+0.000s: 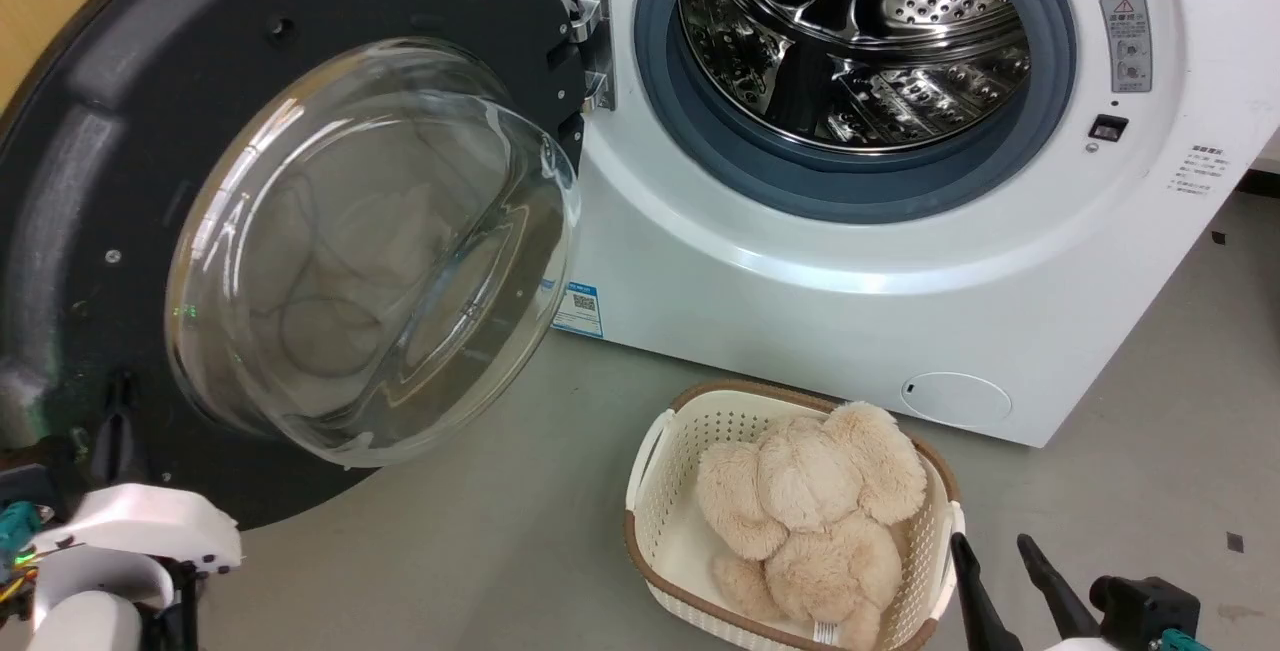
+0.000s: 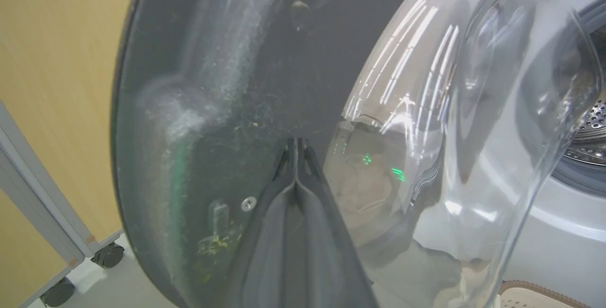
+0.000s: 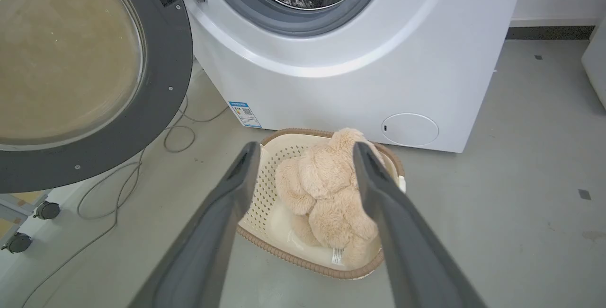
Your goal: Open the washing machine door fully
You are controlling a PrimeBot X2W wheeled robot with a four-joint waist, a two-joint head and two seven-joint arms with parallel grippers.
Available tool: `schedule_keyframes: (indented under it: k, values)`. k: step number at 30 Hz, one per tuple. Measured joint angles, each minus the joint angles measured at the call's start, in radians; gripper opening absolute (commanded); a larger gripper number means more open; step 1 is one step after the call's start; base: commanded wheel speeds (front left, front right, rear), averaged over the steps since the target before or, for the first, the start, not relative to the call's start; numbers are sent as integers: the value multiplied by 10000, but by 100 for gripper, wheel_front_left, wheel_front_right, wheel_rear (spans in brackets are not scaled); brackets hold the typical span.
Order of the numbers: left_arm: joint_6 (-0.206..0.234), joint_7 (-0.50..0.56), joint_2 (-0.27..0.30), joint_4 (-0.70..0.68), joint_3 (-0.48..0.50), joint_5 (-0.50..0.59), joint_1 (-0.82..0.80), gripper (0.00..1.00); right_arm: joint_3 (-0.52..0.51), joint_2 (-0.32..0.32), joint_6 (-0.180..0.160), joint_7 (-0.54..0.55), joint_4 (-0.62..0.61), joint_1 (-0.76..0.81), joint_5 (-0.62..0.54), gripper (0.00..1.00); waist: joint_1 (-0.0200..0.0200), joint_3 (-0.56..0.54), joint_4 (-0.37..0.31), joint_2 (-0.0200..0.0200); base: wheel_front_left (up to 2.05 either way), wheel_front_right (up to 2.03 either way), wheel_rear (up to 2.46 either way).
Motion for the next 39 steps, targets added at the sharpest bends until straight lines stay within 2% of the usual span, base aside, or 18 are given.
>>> schedule_keyframes:
  k: [5,9,13,18,20,21,22,31,39]
  values:
    - [-313,0,-46,476,470,297,-121,0,65,0,0,-6,117,0,0,100,0,-81,-92,0,0,0,0]
    - [-345,-2,-399,268,773,617,92,0,140,0,0,-21,215,4,35,100,-1,-262,-149,0,0,0,0]
    - [-270,-12,-1131,-675,901,951,1137,0,196,2,0,-115,270,6,92,100,0,-441,-245,0,0,0,0]
    - [-174,-12,-2027,-1787,612,1486,2537,0,247,2,0,-194,324,8,94,100,0,-595,-284,0,0,0,0]
    - [-222,-12,-2314,-2104,360,1720,2871,45,253,2,0,-203,334,12,90,100,-1,-650,-283,0,0,0,0]
    - [-253,-12,-2456,-2228,222,1822,3000,77,249,2,0,-205,336,14,90,100,0,-676,-283,0,0,0,0]
    - [-270,-12,-2571,-2326,79,1894,3098,99,240,0,0,-205,336,16,88,100,0,-703,-288,0,0,0,0]
    - [-527,-12,-2978,-2548,-1016,2500,3384,100,276,2,0,-205,180,24,-157,100,0,-933,-777,0,0,0,0]
    - [-755,-10,-2976,-1956,-1505,2792,3119,100,127,6,0,-86,-284,70,-617,100,-1,-1054,-1732,0,0,0,0]
